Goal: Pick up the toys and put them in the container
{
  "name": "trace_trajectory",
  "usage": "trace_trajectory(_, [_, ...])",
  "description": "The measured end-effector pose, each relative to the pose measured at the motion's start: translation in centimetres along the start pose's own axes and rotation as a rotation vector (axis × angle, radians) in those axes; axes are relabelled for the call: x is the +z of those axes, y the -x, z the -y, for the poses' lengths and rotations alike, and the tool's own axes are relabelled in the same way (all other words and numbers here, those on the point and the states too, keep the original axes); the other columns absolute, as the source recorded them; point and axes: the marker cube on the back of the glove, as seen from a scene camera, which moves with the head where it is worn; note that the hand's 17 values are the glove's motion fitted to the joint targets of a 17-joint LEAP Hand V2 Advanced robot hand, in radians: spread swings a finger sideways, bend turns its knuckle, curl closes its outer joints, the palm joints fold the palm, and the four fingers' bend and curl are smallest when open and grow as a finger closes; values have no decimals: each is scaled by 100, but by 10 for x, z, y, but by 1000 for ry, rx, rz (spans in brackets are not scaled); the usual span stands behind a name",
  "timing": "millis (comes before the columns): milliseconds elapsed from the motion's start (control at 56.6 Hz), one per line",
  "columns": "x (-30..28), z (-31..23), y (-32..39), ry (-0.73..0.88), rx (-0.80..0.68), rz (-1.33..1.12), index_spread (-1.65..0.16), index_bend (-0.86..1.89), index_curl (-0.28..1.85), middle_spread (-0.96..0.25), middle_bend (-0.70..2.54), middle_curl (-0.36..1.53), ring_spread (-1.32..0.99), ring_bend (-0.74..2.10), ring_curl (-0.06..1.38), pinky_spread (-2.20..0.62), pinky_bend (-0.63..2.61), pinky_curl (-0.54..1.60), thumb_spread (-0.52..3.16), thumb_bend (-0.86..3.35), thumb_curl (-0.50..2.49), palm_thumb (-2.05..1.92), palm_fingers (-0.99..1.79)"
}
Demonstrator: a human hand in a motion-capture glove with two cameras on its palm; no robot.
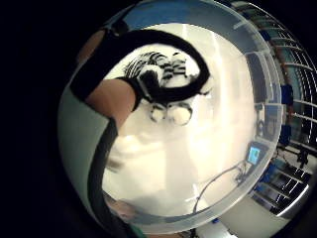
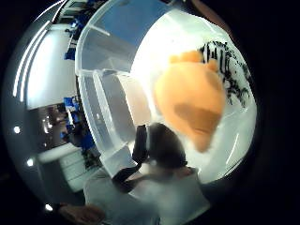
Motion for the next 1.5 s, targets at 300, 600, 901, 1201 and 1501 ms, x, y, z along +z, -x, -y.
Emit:
trace_trajectory(300, [-15, -10, 9, -25, -1, -4, -39, 16, 42, -18, 16, 48, -18, 59, 44, 0, 136, 36, 132, -2, 50, 0, -4])
trace_trajectory(600, [-98, -142, -139, -214, 153, -76, -39, 18, 40, -18, 17, 42, -17, 58, 42, 1, 130, 34, 133, -1, 41, 0, -2])
trace_trajectory(901, [-64, -263, -188, -293, 378, -6, -40, 19, 41, -17, 17, 38, -16, 56, 40, 2, 125, 32, 134, -1, 37, 0, 1])
trace_trajectory(1201, [86, -443, -81, -318, 333, 62, -40, 19, 42, -16, 18, 37, -15, 53, 38, 2, 118, 31, 136, -1, 35, 0, -1])
trace_trajectory(1501, [155, -504, -52, -320, 378, 75, -40, 20, 44, -16, 19, 37, -12, 44, 35, 4, 104, 28, 139, -1, 33, 0, -2])
